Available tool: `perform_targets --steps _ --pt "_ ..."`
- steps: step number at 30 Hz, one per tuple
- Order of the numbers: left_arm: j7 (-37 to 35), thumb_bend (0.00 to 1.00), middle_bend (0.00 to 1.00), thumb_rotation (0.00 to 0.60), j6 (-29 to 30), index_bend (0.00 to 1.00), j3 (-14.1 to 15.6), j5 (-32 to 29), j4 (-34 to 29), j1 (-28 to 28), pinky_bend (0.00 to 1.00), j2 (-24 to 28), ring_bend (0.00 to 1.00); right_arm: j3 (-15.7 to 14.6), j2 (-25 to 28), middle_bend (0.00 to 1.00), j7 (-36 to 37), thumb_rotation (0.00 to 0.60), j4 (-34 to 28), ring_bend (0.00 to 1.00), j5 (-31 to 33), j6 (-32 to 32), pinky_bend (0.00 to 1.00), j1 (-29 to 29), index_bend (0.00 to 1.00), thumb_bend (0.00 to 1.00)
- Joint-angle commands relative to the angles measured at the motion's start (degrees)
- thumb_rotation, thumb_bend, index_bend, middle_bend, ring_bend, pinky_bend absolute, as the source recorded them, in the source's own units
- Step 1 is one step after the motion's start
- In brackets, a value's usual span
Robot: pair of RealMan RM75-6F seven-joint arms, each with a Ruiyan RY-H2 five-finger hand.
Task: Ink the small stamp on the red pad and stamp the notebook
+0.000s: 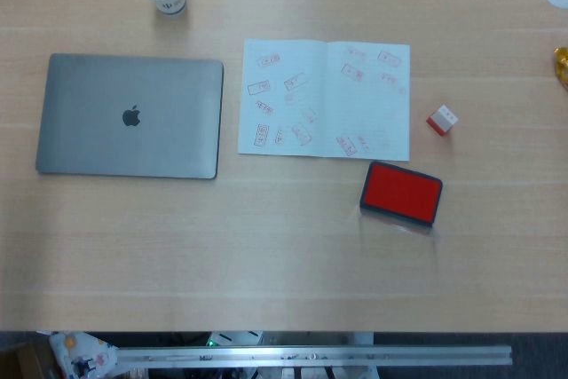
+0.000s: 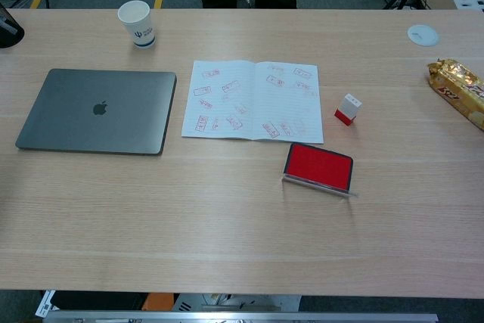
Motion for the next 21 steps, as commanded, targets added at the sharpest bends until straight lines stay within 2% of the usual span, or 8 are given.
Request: perform_targets --steps 1,6,11,16,21 --pt "0.29 0.30 0.24 0.600 -0.46 0.16 0.00 -0.17 -0.06 -0.20 0.18 -0.01 0.24 0.06 0.01 0.43 -0.58 0.600 -0.44 0.33 0.02 -0.04 0.28 0.19 0.56 0.24" --pt "0.53 0.30 0.24 0.600 -0.68 0.16 -0.25 -0.14 -0.15 -0.50 0.18 -0.16 0.24 0.16 0.22 0.43 -1.35 0.600 -1.57 0.33 0.05 -0.54 0.28 0.75 0.56 0.24" --pt "0.41 0.30 0.24 0.600 -1.14 0.16 -0.48 -0.14 0.11 -0.91 0.18 -0.27 0.24 1.35 0.56 0.43 -5.24 0.600 -4.58 0.33 3.03 -2.40 0.28 1.94 0.56 0.23" --pt "0.30 0.30 0.24 0.600 -1.53 0.16 -0.62 0.09 0.21 -1.34 0.18 -0.42 0.24 3.15 1.39 0.43 -14.42 0.600 -9.18 0.33 8.70 -7.15 0.28 4.90 0.56 0.23" --pt "0.33 0.30 0.24 0.600 -2.00 0.16 -0.40 0.41 0.53 -1.59 0.18 -0.54 0.24 5.20 -0.49 0.43 -22.81 0.600 -10.79 0.33 15.71 -12.67 0.28 9.30 0.56 0.21"
